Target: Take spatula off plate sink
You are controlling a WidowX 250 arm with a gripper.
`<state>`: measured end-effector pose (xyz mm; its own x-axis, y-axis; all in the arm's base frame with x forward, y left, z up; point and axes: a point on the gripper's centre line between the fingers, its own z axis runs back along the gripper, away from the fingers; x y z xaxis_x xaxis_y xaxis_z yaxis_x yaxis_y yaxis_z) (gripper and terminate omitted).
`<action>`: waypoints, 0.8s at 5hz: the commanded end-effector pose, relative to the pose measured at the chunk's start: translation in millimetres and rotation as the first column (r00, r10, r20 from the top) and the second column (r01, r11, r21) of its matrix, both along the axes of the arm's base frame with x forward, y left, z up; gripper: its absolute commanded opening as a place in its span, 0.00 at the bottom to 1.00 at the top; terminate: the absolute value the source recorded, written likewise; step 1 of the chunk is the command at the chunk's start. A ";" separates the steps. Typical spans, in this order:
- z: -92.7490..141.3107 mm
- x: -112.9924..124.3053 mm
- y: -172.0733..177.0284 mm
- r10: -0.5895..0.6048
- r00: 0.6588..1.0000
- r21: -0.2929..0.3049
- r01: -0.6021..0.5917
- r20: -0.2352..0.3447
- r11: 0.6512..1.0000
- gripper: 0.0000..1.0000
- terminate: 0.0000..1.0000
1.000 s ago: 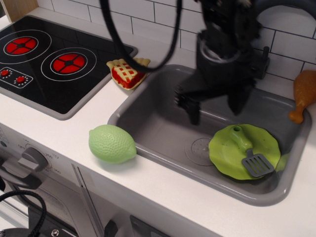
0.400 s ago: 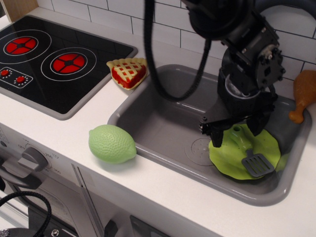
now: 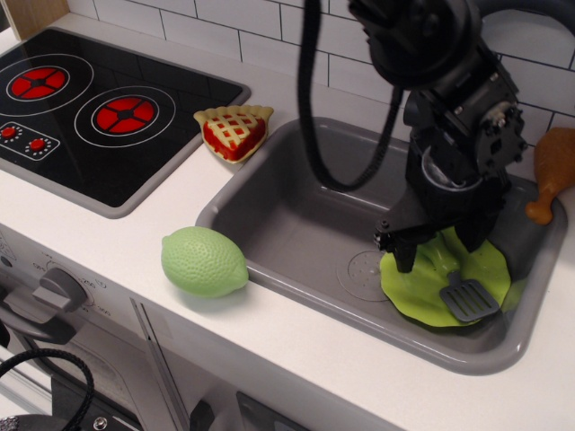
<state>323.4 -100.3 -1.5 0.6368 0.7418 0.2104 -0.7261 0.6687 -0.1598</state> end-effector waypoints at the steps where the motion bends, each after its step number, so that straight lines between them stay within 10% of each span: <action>1: 5.3 12.1 -8.7 -0.021 1.000 0.007 0.021 0.023 1.000 0.00 0.00; 4: 38.7 8.1 -0.7 -0.030 0.997 -0.066 0.035 0.073 0.997 0.00 0.00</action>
